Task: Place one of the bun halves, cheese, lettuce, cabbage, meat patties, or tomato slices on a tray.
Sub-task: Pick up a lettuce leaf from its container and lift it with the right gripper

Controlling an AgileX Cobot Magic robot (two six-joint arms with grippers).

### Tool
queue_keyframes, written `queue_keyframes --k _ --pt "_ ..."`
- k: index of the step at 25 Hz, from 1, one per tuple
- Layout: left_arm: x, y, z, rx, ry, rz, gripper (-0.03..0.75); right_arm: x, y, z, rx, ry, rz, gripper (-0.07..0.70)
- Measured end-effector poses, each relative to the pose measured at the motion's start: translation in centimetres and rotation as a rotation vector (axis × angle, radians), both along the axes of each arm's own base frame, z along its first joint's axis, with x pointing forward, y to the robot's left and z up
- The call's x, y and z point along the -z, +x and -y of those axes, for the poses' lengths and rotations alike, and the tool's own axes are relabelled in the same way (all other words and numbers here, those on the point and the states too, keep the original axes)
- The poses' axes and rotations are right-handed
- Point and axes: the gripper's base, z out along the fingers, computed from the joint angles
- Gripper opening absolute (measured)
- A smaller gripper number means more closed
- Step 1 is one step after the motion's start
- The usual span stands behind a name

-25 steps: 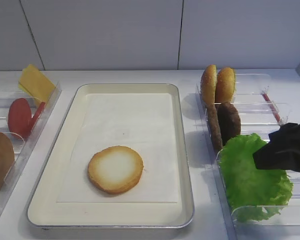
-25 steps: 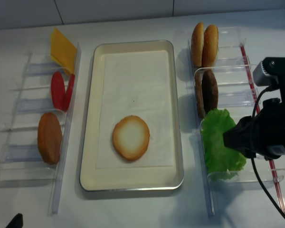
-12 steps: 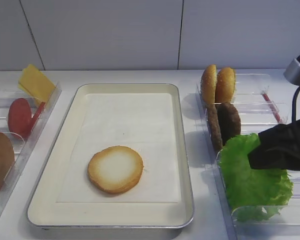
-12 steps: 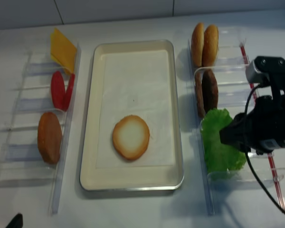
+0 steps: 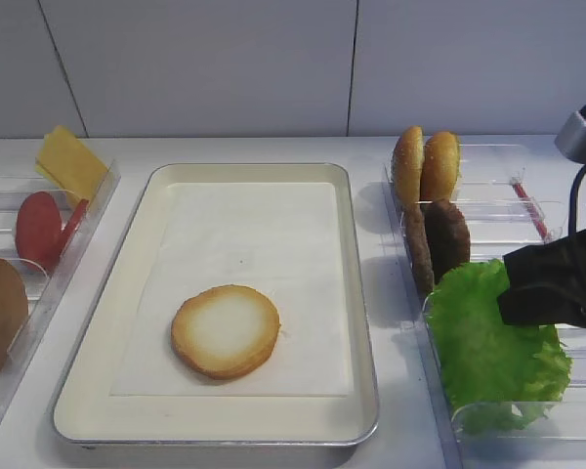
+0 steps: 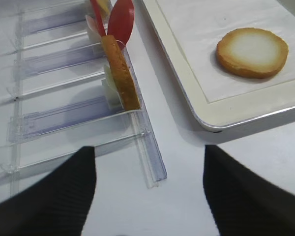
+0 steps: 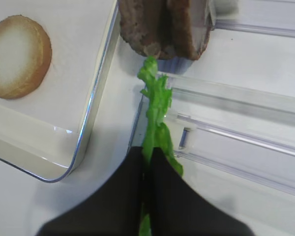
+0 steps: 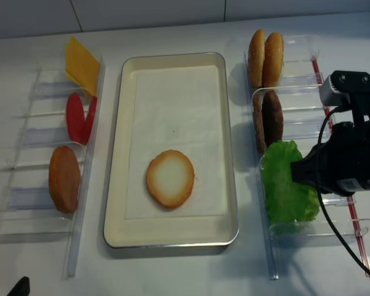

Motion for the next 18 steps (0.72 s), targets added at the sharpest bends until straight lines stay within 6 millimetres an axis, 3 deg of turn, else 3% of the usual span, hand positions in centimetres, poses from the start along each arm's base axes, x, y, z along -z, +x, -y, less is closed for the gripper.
queue_keyframes --k 7,18 --pt "0.0 0.0 0.0 0.000 0.000 0.000 0.473 -0.5 0.1 -0.2 -0.011 0.022 -0.003 0.055" --pt "0.0 0.0 0.0 0.000 0.000 0.000 0.473 -6.9 0.8 -2.8 -0.198 0.324 0.120 0.055"
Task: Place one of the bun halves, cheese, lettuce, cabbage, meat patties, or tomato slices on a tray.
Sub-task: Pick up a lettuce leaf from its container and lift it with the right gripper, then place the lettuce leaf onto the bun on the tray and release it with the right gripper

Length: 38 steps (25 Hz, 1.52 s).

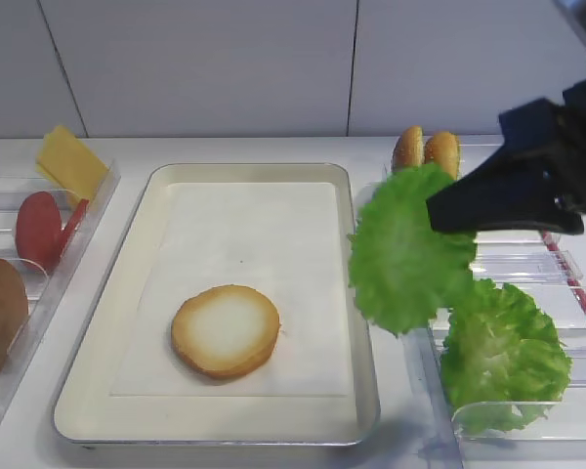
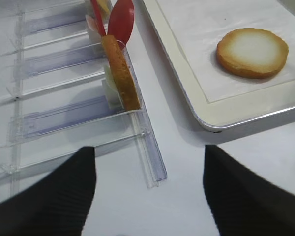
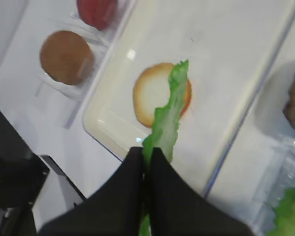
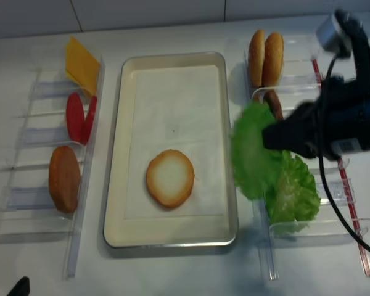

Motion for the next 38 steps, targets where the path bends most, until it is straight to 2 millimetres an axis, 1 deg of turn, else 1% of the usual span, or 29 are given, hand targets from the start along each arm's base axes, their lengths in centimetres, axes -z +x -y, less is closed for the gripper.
queue_keyframes --k 3,7,14,17,23,25,31,35,38 --pt "0.0 0.0 0.0 0.000 0.000 0.000 0.473 -0.7 0.1 -0.3 -0.019 0.057 0.036 0.055" --pt "0.0 0.0 0.0 0.000 0.000 0.000 0.473 -0.8 0.0 -0.7 -0.031 0.064 0.057 0.055" --pt "0.0 0.0 0.0 0.000 0.000 0.000 0.473 -0.8 -0.5 -3.4 -0.089 0.054 0.100 0.055" --pt "0.0 0.0 0.0 0.000 0.000 0.000 0.473 -0.8 0.0 -5.1 -0.136 0.054 0.086 0.055" --pt "0.0 0.0 0.0 0.000 0.000 0.000 0.473 -0.6 2.1 -8.9 -0.216 0.047 0.052 0.055" --pt "0.0 0.0 0.0 0.000 0.000 0.000 0.473 -0.1 2.9 -10.3 -0.229 0.032 0.032 0.055" --pt "0.0 0.0 0.0 0.000 0.000 0.000 0.473 1.7 4.2 -14.2 -0.279 -0.019 -0.027 0.055" --pt "0.0 0.0 0.0 0.000 0.000 0.000 0.473 2.8 4.7 -16.2 -0.291 -0.035 -0.044 0.055" --pt "0.0 0.0 0.0 0.000 0.000 0.000 0.473 3.6 5.2 -17.2 -0.289 -0.046 -0.052 0.055"
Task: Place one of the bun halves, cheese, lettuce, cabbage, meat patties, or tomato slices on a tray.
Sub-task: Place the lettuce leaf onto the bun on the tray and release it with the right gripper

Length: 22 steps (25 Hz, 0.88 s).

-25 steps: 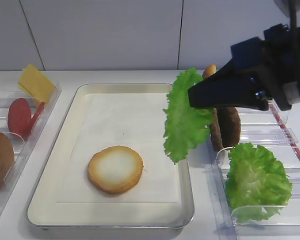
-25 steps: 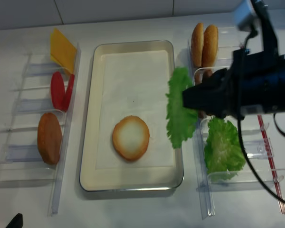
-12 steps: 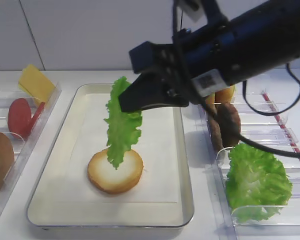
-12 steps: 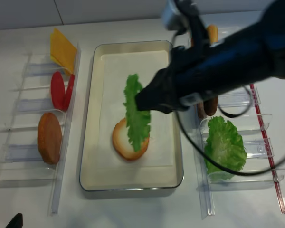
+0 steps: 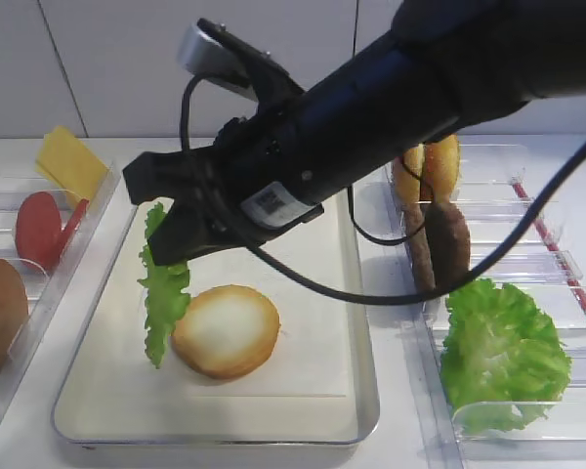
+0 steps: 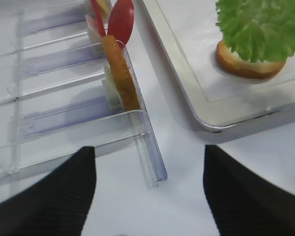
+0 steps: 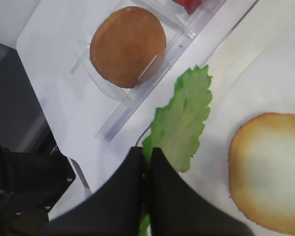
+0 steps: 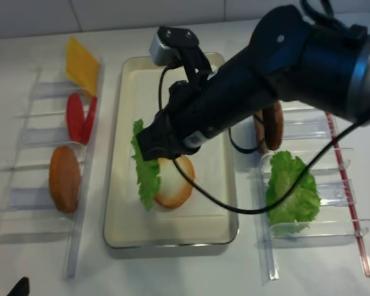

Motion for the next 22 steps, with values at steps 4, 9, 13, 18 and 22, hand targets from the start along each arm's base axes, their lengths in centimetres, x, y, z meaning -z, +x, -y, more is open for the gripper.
queue_keyframes --k 4,9,13,18,22 --pt "0.0 0.0 0.0 0.000 0.000 0.000 0.473 1.5 0.9 -0.6 0.016 -0.026 -0.018 0.055" --pt "0.0 0.0 0.0 0.000 0.000 0.000 0.473 3.2 1.5 -1.0 0.034 -0.055 -0.039 0.055" --pt "0.0 0.0 0.0 0.000 0.000 0.000 0.473 3.9 1.8 -1.1 0.039 -0.076 -0.036 0.055" --pt "0.0 0.0 0.0 0.000 0.000 0.000 0.473 4.2 2.0 -0.8 0.032 -0.117 -0.002 0.055" --pt "0.0 0.0 0.0 0.000 0.000 0.000 0.473 4.5 2.1 -0.5 0.038 -0.174 0.005 0.055"
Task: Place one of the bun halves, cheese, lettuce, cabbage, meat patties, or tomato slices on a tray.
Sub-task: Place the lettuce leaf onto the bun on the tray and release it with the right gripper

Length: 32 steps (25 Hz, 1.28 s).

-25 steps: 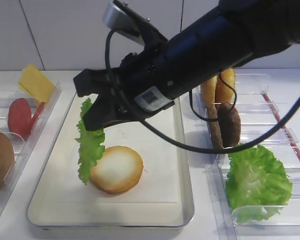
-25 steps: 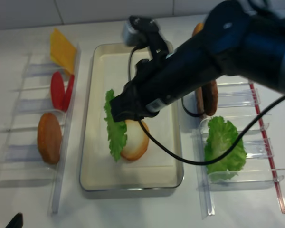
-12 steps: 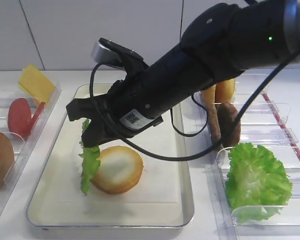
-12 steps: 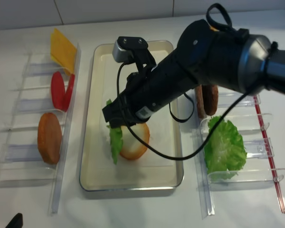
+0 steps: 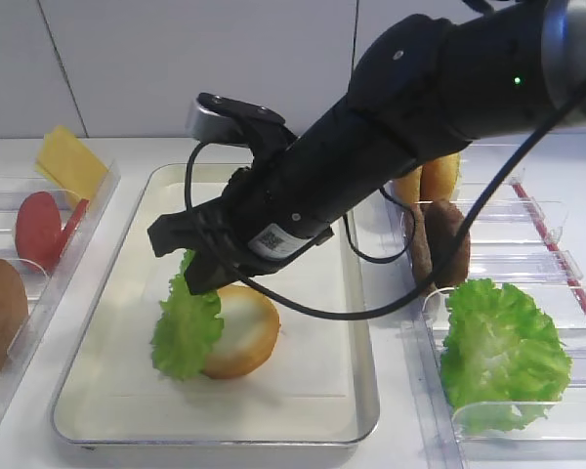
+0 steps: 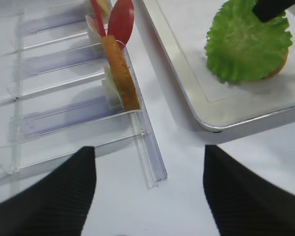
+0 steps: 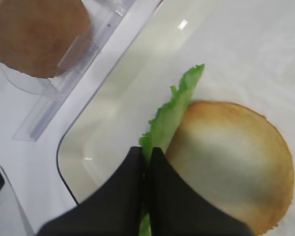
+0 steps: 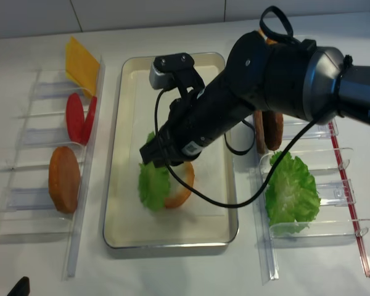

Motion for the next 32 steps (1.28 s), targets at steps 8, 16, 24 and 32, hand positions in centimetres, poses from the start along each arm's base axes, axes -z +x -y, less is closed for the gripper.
queue_keyframes --k 8,16,24,32 --pt "0.0 0.0 0.0 0.000 0.000 0.000 0.473 0.8 0.2 0.9 0.019 -0.132 0.012 0.055" --pt "0.0 0.0 0.0 0.000 0.000 0.000 0.473 1.0 0.3 1.3 0.028 -0.175 0.016 0.053" --pt "0.0 0.0 0.0 0.000 0.000 0.000 0.473 1.0 0.3 1.3 0.027 -0.181 0.023 0.056" --pt "0.0 0.0 0.0 0.000 0.000 0.000 0.473 1.1 0.2 1.4 0.013 -0.194 0.019 0.308"
